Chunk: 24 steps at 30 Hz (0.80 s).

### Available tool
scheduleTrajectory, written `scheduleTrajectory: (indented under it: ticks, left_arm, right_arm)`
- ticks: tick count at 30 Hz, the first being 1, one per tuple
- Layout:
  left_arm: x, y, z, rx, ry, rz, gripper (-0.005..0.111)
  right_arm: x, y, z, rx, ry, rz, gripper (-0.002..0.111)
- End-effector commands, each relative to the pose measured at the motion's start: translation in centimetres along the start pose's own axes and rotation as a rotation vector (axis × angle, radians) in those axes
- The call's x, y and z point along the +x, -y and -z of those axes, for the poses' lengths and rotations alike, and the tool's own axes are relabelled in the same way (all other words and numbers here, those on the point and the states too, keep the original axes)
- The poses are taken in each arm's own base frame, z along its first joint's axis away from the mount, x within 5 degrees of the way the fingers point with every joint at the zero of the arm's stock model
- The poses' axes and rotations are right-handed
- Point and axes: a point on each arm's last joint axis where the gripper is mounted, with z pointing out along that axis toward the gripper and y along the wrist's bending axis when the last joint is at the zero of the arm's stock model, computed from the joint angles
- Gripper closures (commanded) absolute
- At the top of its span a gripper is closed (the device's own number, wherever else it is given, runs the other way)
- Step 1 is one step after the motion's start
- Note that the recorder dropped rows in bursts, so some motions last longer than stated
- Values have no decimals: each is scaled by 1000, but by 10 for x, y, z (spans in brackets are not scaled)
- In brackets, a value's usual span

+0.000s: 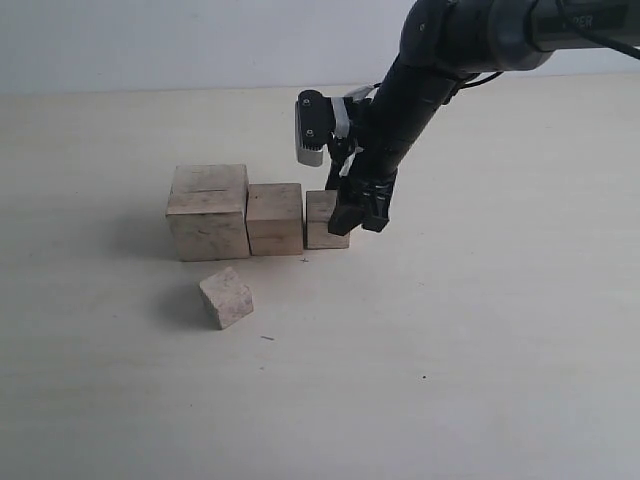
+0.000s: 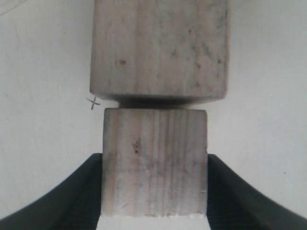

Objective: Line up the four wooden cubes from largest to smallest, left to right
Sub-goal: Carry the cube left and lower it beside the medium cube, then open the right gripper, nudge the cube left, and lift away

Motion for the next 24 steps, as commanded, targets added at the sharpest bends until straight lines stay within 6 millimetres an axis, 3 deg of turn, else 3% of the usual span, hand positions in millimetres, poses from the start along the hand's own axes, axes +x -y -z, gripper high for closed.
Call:
scheduleTrajectory:
  ticks: [1, 3, 6, 12, 14, 18, 24]
  left_arm:
    - [0, 0, 0, 7, 7, -1, 107]
    - [0, 0, 0, 7, 7, -1, 107]
    - [0, 0, 0, 7, 7, -1, 107]
    - [0, 0, 0, 7, 7, -1, 107]
    - [0, 0, 0, 7, 7, -1, 107]
    - [0, 0, 0, 7, 7, -1, 107]
    - [0, 0, 0, 7, 7, -1, 107]
  right_arm:
    - [2, 1, -6, -5, -3, -5, 39]
    - [2, 1, -6, -1, -2, -9, 32]
    - [-1, 1, 0, 14, 4, -10, 32]
    - [-11, -2, 44, 93, -22, -102, 32]
    - [-7, -1, 49, 125, -77, -187, 35]
    - [6, 5, 39, 171, -173, -257, 37]
    - [12, 11, 22, 186, -175, -269, 37]
